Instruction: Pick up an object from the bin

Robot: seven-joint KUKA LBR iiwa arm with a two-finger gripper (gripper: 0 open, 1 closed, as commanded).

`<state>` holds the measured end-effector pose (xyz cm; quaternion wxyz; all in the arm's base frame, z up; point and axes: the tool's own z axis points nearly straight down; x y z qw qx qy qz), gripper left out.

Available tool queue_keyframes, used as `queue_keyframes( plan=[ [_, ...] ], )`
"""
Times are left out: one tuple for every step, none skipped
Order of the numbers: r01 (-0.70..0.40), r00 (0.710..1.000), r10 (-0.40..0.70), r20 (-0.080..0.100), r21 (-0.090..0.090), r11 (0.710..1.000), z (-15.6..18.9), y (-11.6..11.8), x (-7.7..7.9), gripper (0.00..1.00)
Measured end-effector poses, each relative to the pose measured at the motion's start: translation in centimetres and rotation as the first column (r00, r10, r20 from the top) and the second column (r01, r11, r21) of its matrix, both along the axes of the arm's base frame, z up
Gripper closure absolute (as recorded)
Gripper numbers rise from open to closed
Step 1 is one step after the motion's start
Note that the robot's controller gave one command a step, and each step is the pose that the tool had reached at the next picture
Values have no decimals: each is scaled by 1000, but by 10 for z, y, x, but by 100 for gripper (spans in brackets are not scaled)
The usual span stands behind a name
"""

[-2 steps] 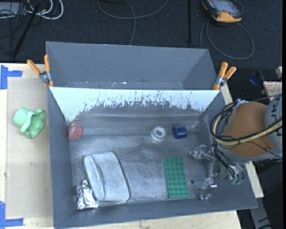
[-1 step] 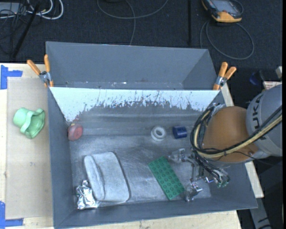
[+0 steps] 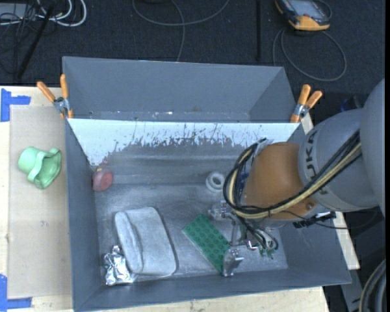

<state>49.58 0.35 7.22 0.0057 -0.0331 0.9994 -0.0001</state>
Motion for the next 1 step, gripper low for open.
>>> queue_keyframes(
  plan=[
    [-3,1000,3,-2,0,1000,2,-1,0,100]
  ],
)
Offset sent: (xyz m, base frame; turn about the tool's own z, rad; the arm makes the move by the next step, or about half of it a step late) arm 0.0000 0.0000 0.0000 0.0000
